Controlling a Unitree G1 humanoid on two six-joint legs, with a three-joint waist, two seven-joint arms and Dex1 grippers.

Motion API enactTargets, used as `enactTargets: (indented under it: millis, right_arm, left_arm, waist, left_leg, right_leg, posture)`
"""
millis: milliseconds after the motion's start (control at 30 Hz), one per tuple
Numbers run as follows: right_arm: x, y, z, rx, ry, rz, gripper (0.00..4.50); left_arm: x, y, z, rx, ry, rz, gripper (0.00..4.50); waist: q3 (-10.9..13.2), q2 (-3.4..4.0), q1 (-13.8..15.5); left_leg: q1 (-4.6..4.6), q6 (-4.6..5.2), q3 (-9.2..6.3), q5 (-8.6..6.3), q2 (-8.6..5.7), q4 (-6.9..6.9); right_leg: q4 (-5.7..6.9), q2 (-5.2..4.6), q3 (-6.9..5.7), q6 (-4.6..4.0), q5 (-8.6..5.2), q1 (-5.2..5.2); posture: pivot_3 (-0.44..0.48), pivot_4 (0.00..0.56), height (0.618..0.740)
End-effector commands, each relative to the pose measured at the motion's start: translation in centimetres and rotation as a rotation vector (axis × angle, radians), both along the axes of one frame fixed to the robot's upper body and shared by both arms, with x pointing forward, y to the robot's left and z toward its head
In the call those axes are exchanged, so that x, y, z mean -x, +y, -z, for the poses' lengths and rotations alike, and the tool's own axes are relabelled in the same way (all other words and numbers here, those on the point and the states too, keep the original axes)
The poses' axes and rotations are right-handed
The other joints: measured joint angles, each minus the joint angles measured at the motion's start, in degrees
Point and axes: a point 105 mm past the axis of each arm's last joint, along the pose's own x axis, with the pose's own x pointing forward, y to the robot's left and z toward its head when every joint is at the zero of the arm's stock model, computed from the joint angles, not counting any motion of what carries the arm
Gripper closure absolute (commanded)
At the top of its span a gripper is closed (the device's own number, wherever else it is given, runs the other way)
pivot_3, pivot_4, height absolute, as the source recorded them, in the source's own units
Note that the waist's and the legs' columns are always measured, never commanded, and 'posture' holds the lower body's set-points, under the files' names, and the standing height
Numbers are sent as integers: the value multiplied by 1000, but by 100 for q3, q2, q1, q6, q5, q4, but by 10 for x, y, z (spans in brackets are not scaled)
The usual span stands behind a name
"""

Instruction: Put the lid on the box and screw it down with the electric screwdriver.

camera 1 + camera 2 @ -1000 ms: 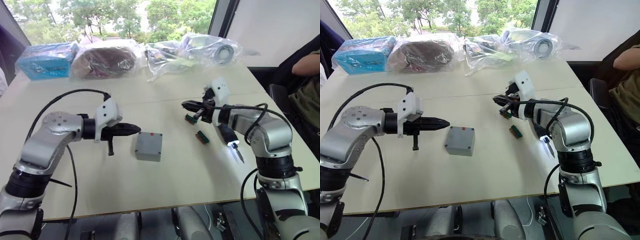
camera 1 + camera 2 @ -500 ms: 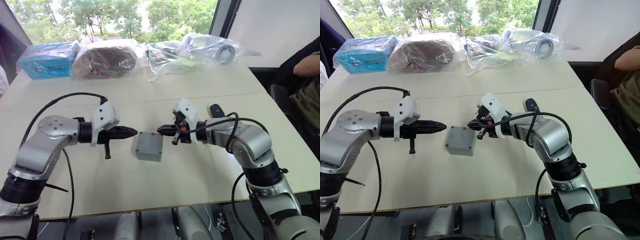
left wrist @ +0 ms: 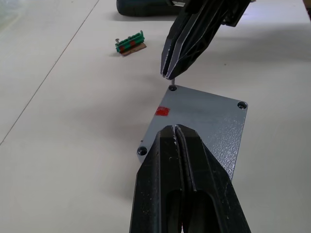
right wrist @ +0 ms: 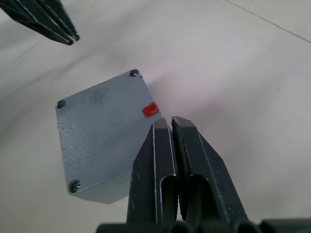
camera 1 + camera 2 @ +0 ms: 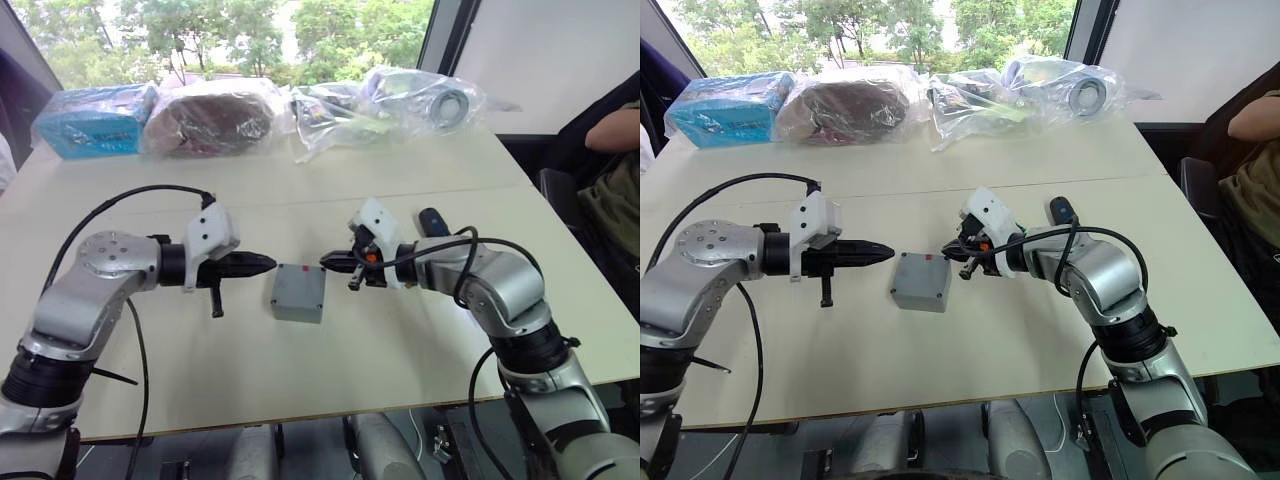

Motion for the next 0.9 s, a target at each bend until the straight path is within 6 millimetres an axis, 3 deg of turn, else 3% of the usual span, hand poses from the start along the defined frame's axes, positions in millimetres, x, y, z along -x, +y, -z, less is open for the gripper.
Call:
enactTargets:
  millis: [33, 567, 900]
  right_arm:
    - [0, 3, -4, -10, -29, -14, 4480]
    - [7, 12, -15, -32, -47, -62, 4480]
    - [6, 11, -9, -21, -35, -54, 4480]
  left_arm:
    - [4, -5, -12, 20, -37, 27, 4500]
    - [5, -6, -13, 24, -40, 27, 4500]
    - [5, -8, -12, 20, -41, 32, 4500]
  waist:
    - [0, 0, -1]
    - [0, 0, -1]
    - [0, 0, -1]
  left_leg:
    - [0, 0, 0, 0, 0, 0]
    - [0, 0, 0, 0, 0, 0]
    - [0, 0, 0, 0, 0, 0]
  right_leg:
    - [0, 0, 0, 0, 0, 0]
    - [0, 0, 0, 0, 0, 0]
    - [0, 0, 0, 0, 0, 0]
  posture:
    - [0, 150, 740]
    - [0, 150, 740]
    - [0, 150, 740]
